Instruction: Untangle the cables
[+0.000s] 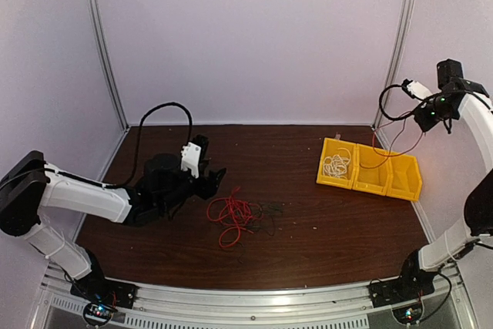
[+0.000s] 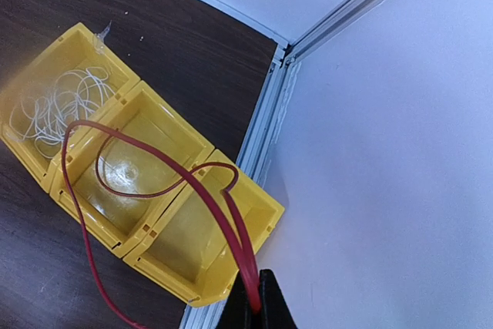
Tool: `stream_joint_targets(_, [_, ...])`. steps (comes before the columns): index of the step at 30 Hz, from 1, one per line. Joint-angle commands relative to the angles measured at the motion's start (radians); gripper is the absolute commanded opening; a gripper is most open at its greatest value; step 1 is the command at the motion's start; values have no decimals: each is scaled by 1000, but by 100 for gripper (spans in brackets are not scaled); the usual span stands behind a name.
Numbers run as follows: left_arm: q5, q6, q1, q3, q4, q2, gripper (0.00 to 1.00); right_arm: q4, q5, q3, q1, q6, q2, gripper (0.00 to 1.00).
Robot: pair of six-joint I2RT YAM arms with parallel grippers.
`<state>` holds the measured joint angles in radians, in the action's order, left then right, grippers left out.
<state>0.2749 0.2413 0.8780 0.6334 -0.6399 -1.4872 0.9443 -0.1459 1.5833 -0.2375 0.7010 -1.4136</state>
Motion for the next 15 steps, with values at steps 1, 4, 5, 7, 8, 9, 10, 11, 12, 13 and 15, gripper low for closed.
stream_joint_targets(1, [13, -5, -5, -23, -65, 6, 61, -12, -36, -65, 1, -19, -27, 0])
stream_joint_targets(4, [23, -4, -5, -40, -58, 17, 61, -61, -38, -123, 19, -29, -52, 0])
stream_joint_targets(5, [25, -5, -5, -41, -53, 21, 61, -77, -35, -139, 30, -36, -65, 0])
stream_joint_targets(7, [31, -5, -5, -44, -42, 29, 61, -121, -23, -161, 52, -56, -98, 0])
stream_joint_targets(8, [33, -4, -5, -45, -38, 32, 61, -135, -20, -168, 60, -66, -116, 0])
stream_joint_targets(9, [34, -3, -5, -47, -35, 35, 61, -152, -22, -171, 70, -76, -137, 0])
stream_joint_targets(10, [35, 0, -5, -49, -35, 37, 61, -173, -26, -174, 77, -92, -158, 0])
stream_joint_targets(11, [38, 3, -5, -50, -35, 38, 61, -196, -32, -178, 82, -108, -177, 0])
stream_joint_targets(12, [38, 7, -5, -52, -35, 39, 61, -217, -39, -180, 90, -124, -199, 0])
stream_joint_targets(13, [37, 11, -5, -53, -33, 38, 61, -239, -42, -183, 98, -142, -219, 0])
stream_joint_targets(15, [37, 18, -5, -53, -28, 39, 61, -280, -42, -193, 120, -171, -258, 0])
